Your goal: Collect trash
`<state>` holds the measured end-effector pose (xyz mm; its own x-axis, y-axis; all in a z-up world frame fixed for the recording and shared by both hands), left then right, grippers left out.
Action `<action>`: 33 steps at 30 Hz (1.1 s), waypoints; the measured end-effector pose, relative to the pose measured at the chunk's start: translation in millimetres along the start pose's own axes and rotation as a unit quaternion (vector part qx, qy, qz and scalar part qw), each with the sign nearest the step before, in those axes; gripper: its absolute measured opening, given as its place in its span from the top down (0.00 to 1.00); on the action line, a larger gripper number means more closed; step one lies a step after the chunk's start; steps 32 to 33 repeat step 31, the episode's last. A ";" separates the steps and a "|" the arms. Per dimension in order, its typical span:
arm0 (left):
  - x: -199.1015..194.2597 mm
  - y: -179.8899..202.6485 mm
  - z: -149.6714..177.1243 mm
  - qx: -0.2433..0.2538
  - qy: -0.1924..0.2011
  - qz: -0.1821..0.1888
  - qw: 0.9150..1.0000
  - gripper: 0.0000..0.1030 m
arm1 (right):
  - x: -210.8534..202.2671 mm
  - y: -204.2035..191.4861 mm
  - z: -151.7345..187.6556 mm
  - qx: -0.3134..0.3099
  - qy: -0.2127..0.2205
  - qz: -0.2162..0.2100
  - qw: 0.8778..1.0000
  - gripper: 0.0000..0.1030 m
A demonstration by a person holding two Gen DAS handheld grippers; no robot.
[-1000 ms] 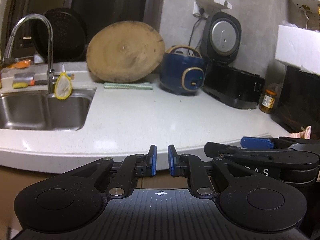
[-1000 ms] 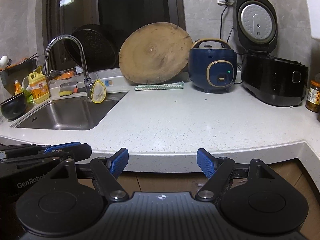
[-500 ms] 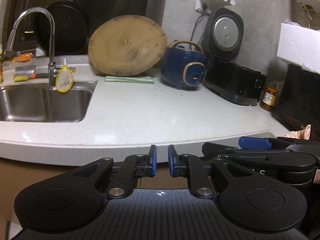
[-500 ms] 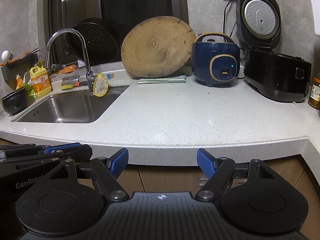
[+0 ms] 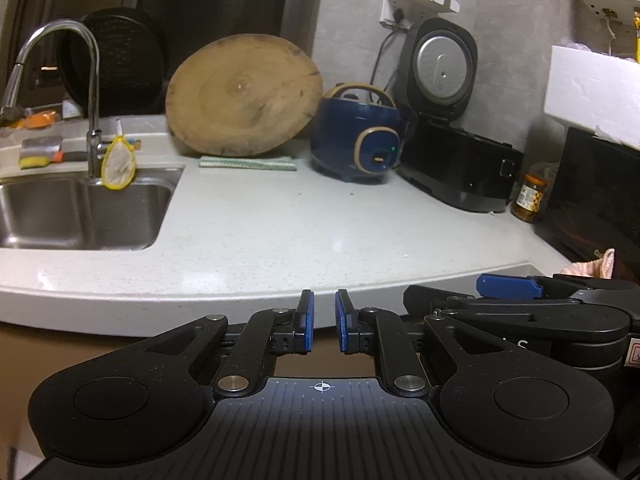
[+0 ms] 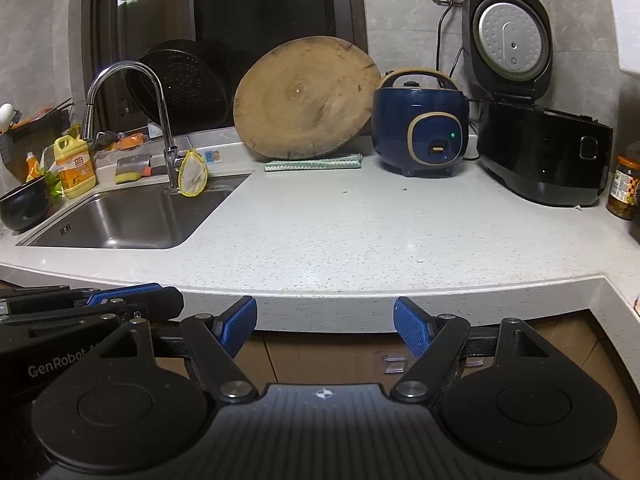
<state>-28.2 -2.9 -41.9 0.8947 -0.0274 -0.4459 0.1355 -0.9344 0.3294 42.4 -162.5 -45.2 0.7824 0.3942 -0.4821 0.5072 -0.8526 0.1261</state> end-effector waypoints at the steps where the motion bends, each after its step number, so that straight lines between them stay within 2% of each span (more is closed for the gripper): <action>1: 0.1 -0.1 -0.1 0.000 0.000 0.000 1.000 0.85 | 0.1 0.3 0.1 0.000 0.000 0.000 1.000 0.26; 24: 5.5 -7.4 -2.9 0.008 0.005 -0.004 1.000 0.85 | 3.4 -3.4 0.2 -0.002 -0.004 0.002 1.000 0.26; 28: 16.0 -17.0 -10.1 0.003 -0.009 -0.013 1.000 0.85 | 12.5 2.1 -3.4 0.002 -0.007 0.010 1.000 0.26; 31: 30.3 -36.1 -19.6 -0.025 -0.028 -0.019 0.999 0.85 | 30.9 23.4 -13.8 -0.023 -0.004 0.022 0.999 0.25; 33: 30.3 -36.1 -19.6 -0.025 -0.028 -0.019 0.999 0.85 | 30.9 23.4 -13.8 -0.023 -0.004 0.022 0.999 0.25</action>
Point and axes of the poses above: each gripper's, at about its wrist camera, not at the fingertips, and x roughly the way its jaws point, y to its right, z to its underside, the point moved 3 cm from there along x, roughly the way its jaws point, and after that the axes turned 14 degrees about -x, right-handed, at the moved point
